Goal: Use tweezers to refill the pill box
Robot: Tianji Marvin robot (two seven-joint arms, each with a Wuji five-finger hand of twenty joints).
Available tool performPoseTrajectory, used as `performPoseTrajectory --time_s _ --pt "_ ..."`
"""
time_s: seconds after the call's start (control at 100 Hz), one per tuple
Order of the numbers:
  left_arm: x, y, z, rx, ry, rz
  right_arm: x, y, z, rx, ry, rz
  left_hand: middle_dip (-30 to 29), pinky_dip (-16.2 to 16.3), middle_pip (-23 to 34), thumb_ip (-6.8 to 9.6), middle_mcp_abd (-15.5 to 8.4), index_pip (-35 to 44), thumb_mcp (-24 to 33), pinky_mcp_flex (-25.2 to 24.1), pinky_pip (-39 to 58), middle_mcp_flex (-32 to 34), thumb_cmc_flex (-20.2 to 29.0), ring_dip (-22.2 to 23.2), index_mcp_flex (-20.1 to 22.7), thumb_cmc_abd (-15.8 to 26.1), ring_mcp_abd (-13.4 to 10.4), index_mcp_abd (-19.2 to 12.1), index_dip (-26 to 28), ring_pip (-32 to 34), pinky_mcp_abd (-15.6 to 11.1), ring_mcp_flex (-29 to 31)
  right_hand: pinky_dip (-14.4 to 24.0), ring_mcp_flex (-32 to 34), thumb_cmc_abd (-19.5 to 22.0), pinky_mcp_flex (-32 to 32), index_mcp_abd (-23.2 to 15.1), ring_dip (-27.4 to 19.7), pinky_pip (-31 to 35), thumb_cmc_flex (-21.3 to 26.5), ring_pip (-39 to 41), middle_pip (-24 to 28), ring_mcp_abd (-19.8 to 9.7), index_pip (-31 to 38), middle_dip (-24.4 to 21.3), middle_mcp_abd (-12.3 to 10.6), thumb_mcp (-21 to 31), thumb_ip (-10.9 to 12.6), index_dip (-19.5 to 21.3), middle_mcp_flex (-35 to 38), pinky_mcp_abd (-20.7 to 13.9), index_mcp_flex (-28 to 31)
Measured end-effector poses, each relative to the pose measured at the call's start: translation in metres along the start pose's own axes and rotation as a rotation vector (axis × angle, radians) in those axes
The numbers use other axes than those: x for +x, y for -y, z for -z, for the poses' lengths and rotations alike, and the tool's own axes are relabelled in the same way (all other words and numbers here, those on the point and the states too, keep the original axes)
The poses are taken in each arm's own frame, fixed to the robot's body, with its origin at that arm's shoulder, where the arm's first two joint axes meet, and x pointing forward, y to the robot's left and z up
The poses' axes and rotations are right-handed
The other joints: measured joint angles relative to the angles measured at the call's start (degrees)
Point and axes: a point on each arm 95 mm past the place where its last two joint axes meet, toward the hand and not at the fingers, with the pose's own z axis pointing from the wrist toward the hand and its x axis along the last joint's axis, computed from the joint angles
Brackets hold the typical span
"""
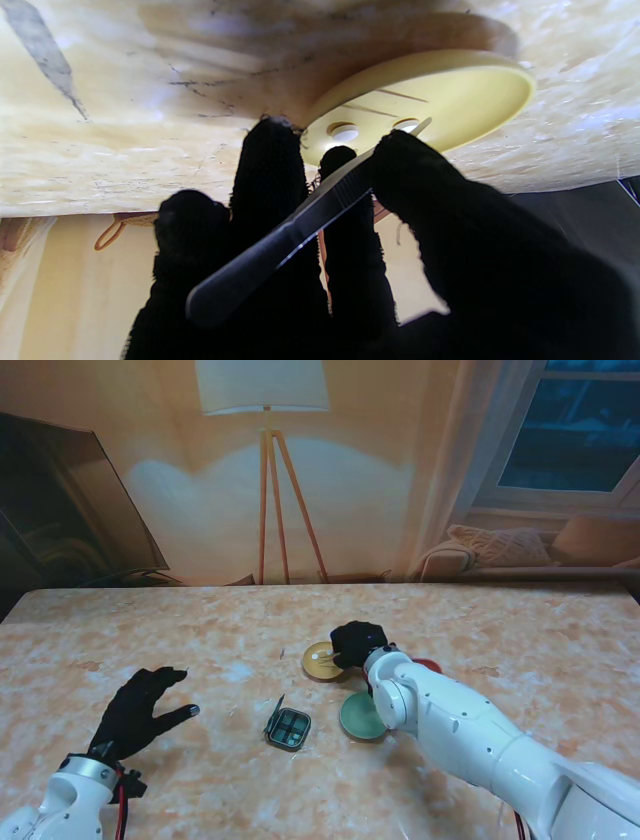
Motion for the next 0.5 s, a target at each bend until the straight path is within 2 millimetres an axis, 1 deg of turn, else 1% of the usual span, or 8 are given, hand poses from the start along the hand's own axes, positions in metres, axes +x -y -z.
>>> performPoseTrajectory --time_s 0.5 --pt "-0.0028 0.0022 -0.0003 -0.002 0.011 -0.002 0.0 0.0035 -0.0092 0.019 0.021 -0.007 0.0 0.0 0.0 0.0 0.0 0.0 0.0 0.0 0.0 0.0 0.0 0.0 0.0 0.0 0.0 0.0 0.0 0.0 0.0 0.0 0.0 0.0 0.0 -0.2 0.0 0.1 0.0 0.0 -0.2 0.0 0.1 0.0 0.0 0.1 0.0 0.0 0.0 0.0 0.0 0.0"
